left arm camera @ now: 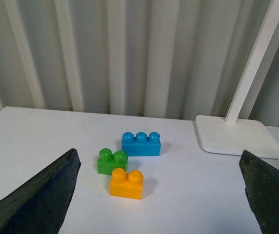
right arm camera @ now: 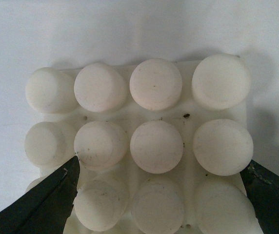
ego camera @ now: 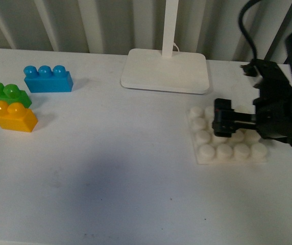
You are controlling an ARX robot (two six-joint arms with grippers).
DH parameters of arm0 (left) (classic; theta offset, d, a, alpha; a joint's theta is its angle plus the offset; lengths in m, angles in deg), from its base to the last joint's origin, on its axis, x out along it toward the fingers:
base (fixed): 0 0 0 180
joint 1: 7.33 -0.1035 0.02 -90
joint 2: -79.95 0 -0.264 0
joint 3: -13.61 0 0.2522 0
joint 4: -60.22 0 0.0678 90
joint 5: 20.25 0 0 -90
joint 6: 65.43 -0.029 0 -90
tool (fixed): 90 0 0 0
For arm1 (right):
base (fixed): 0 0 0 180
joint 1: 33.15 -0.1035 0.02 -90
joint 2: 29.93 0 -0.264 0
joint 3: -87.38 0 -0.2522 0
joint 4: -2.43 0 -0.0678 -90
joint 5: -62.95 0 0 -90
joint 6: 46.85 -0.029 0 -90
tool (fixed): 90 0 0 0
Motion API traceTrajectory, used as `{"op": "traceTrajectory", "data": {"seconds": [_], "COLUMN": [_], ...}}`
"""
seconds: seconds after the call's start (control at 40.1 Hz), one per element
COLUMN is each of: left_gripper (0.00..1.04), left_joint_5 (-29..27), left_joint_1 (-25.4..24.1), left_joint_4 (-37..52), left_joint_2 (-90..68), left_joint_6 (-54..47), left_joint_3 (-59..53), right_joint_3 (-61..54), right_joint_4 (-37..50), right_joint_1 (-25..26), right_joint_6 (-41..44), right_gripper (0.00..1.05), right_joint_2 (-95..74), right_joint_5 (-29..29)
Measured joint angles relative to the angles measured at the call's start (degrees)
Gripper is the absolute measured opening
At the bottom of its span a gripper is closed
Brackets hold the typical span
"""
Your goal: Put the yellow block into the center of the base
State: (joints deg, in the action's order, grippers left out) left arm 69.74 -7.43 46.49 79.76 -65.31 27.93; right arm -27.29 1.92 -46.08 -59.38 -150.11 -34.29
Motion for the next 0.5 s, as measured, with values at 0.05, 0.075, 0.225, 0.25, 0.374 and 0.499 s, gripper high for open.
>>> {"op": "traceTrajectory", "data": {"seconds": [0.05, 0.075, 0.225, 0.25, 0.374, 0.499], "left_gripper": [0.98, 0.98, 0.98, 0.98, 0.98, 0.98], "left_joint_5": [0.0, 0.0, 0.0, 0.0, 0.0, 0.0], "left_joint_1": [0.0, 0.0, 0.0, 0.0, 0.0, 0.0], "left_joint_4": [0.0, 0.0, 0.0, 0.0, 0.0, 0.0], "left_joint_2": [0.0, 0.0, 0.0, 0.0, 0.0, 0.0], "left_joint_6": [0.0, 0.0, 0.0, 0.0, 0.0, 0.0], "left_joint_3": [0.0, 0.0, 0.0, 0.0, 0.0, 0.0], "right_joint_3": [1.6, 2.5, 8.7, 9.9, 16.2, 20.0], "right_joint_4": [-0.6, -1.0, -3.6, -4.2, -6.9, -8.5], "right_joint_1": [-2.8, -4.2, -10.3, -11.3, -15.4, -18.1], "right_joint_6": [-1.8, -2.6, -7.5, -8.3, -11.7, -14.1], "right_gripper": [0.95, 0.95, 0.95, 0.95, 0.95, 0.95], "right_joint_2": [-0.8, -1.3, -4.4, -5.0, -8.0, -9.9], "right_joint_5": [1.0, 1.5, 3.7, 4.0, 5.2, 5.8]}}
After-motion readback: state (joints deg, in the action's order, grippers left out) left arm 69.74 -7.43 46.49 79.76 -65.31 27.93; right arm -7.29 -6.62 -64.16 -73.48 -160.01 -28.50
